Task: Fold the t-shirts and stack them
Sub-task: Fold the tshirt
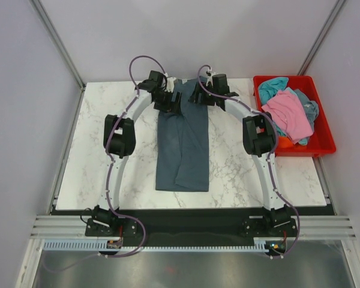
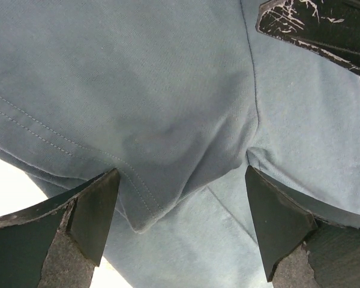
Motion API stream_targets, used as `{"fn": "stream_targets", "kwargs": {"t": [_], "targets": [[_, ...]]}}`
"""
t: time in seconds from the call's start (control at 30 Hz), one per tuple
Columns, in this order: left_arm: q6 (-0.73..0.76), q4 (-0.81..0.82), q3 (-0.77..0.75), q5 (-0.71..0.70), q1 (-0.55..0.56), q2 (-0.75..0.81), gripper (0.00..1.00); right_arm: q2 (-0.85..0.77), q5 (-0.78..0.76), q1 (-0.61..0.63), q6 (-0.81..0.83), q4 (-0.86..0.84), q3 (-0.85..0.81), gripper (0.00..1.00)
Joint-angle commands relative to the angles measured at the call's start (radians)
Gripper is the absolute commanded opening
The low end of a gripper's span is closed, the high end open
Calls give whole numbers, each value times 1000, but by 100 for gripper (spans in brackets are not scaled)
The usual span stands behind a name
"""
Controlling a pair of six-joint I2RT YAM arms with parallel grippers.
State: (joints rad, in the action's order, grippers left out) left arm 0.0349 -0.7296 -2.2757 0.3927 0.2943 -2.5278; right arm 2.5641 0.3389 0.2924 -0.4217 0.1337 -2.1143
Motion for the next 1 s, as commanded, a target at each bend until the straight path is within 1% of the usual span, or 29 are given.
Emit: {"fn": "stream_targets", "kwargs": {"t": [0.0,0.03,0.07,0.1,0.13,0.17,0.2,0.23,0.3,0.33,0.37,0.4,0.43,0.47,0.53,0.57,0.63,0.67,0.7,0.73,0.77,0.8,0.83,0.87,0.9,0.93,0.97], "targets": [[17,26,-36,-45,9,67,93,-33,-47,-12,61,24,-27,82],[-2,16,-28,-41,11,154,93,-62,-52,-10,75,27,-29,83],[-9,13,-16,-37,11,200,93,-91,-54,-10,101,32,-30,83],[-16,15,-2,-47,9,259,93,-158,-54,-12,113,40,-29,84],[-21,19,33,-57,9,355,93,-195,-57,-12,126,43,-26,85],[-23,24,63,-66,11,413,93,-231,-57,-15,135,52,-7,85],[-23,35,100,-89,9,463,93,-299,-52,-18,132,58,10,86],[-26,41,184,-101,9,554,85,-332,-43,-27,121,73,32,86],[-27,39,275,-91,3,627,62,-421,17,-38,62,84,135,85],[-26,33,363,-87,2,662,46,-445,40,-50,38,101,175,85],[-27,9,404,-86,-1,708,2,-465,64,-58,14,118,253,82],[-52,-5,441,-89,-4,727,2,-504,122,-67,-43,125,302,78],[-64,-26,506,-81,-10,739,2,-525,146,-78,-63,129,357,77],[-70,-59,536,-69,-17,762,2,-547,164,-84,-80,130,472,76],[-88,-88,606,-37,-27,779,2,-628,163,-84,-86,132,586,76],[-93,-96,631,-29,-29,803,2,-657,166,-84,-88,132,684,76],[-119,-99,717,-20,-32,840,2,-735,167,-84,-86,133,759,76],[-122,-97,748,-9,-34,860,2,-761,169,-85,-88,133,828,46],[-133,-99,810,4,-34,903,11,-813,179,-84,-91,136,859,25],[-142,-103,843,5,-35,923,54,-840,199,-84,-97,139,890,10],[-154,-109,873,6,-37,942,69,-863,207,-84,-126,142,954,2],[-164,-113,907,33,-44,963,77,-907,215,-85,-138,148,988,4],[-164,-113,971,34,-49,995,77,-927,225,-84,-152,165,1023,10],[-164,-113,1004,34,-61,1014,77,-947,267,-84,-199,164,1112,36],[-164,-113,1077,34,-69,1027,77,-987,288,-85,-225,164,1163,52],[-252,-90,1117,152,-78,1061,97,-1008,316,-85,-258,161,1213,62],[-276,-71,1162,188,-95,1077,98,-1028,351,-84,-313,156,1317,72]]}}
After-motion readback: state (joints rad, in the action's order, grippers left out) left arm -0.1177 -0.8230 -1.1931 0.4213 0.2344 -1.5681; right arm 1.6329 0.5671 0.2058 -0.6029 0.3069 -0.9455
